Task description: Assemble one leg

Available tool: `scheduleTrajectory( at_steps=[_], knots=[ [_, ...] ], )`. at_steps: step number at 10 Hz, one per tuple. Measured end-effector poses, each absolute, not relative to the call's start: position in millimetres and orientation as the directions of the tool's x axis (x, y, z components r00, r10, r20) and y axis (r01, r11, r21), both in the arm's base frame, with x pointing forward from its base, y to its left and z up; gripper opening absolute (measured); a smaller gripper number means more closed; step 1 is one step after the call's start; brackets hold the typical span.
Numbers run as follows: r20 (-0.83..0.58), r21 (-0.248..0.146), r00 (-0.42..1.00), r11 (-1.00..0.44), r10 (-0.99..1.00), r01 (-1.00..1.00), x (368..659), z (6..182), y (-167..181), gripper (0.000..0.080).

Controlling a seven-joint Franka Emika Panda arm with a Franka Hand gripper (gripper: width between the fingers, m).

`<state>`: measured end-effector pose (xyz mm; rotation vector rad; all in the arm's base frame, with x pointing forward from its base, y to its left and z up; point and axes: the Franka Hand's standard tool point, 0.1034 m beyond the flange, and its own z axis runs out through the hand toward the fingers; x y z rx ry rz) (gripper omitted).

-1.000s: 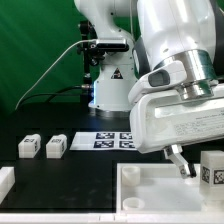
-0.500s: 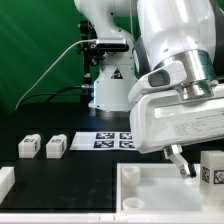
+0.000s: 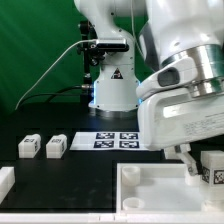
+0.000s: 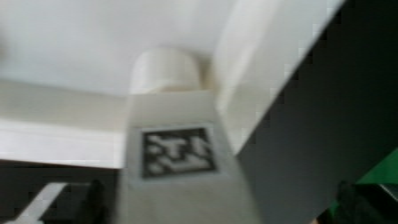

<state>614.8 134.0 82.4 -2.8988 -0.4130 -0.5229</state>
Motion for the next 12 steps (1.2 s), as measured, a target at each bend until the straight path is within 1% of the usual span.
scheduleTrajectory(
  at_steps=[1, 2, 3, 4, 5, 7, 8, 9, 10, 11, 12],
  knots=[
    [0.282, -0.121, 0.922, -0.944, 0.264, 0.307, 618, 87.5, 134, 0.0649],
    [0.219, -0.131, 0.937, -0.943, 0.274, 0.306, 618, 86.0, 131, 0.0649],
    [0.105, -0.161, 0.952, -0.939, 0.289, 0.303, 609, 84.5, 131, 0.0649],
    [0.078, -0.17, 0.952, -0.938, 0.295, 0.304, 612, 86.7, 130, 0.0649],
    [0.101, -0.162, 0.949, -0.937, 0.297, 0.31, 616, 86.3, 124, 0.0649],
    [0.106, -0.16, 0.95, -0.938, 0.295, 0.309, 614, 84.8, 123, 0.0649],
    [0.105, -0.16, 0.95, -0.938, 0.295, 0.309, 614, 84.8, 123, 0.0549],
    [0.105, -0.16, 0.95, -0.938, 0.295, 0.309, 614, 84.7, 123, 0.0396],
    [0.106, -0.159, 0.95, -0.938, 0.294, 0.308, 615, 84.7, 123, 0.0396],
    [0.106, -0.159, 0.95, -0.938, 0.294, 0.308, 615, 84.7, 123, 0.0321],
    [0.106, -0.159, 0.95, -0.938, 0.294, 0.308, 615, 84.7, 123, 0.0321]
  ],
)
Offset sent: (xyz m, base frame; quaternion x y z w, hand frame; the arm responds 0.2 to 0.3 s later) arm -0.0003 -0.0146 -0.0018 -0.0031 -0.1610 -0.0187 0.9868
